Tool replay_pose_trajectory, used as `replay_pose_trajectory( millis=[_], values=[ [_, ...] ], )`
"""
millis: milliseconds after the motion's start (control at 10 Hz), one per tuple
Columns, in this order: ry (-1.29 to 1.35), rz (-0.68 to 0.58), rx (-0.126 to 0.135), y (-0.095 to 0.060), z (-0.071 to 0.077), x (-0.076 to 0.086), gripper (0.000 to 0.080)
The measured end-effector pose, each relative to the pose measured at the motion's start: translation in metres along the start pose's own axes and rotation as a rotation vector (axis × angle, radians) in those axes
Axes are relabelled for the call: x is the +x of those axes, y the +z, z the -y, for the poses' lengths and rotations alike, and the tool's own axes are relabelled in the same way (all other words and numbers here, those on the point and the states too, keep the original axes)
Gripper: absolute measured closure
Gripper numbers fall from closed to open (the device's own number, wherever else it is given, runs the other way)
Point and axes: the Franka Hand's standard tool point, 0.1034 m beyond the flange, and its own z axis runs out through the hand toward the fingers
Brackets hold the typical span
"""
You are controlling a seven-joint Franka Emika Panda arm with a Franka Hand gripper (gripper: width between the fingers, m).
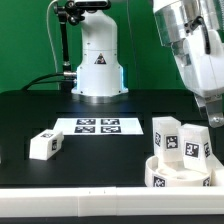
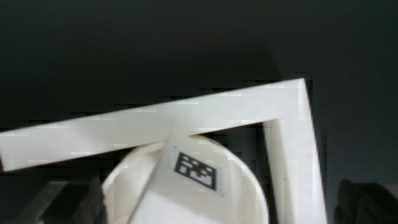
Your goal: Assemble stool
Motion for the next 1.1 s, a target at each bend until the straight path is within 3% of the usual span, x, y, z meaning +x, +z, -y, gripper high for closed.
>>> replay_pose_trajectory(
  millis=[100,200,300,400,500,900,1100],
  values=[
    [-0.075,-0.002,-0.007,0.0001,-0.0005,0.0001,0.0150],
    [-0.271,-0.009,-0.048,-0.0005,-0.0021,0.0007,0.0150],
    [-0.439,-0.016,-0.072,-0.0028,0.0003,0.0008,0.0150],
    [-0.610,-0.009,-0.119,-0.0043,0.0015,-0.0026,0.0150],
    [-0.718,0.004,-0.135,-0.0049,0.0050,-0.0042,0.0150],
    [-0.967,0.017,-0.136,-0.0046,0.0053,-0.0022,0.0150],
    [-1.258,-0.003,-0.153,-0.0032,0.0046,0.0013,0.0150]
  ],
)
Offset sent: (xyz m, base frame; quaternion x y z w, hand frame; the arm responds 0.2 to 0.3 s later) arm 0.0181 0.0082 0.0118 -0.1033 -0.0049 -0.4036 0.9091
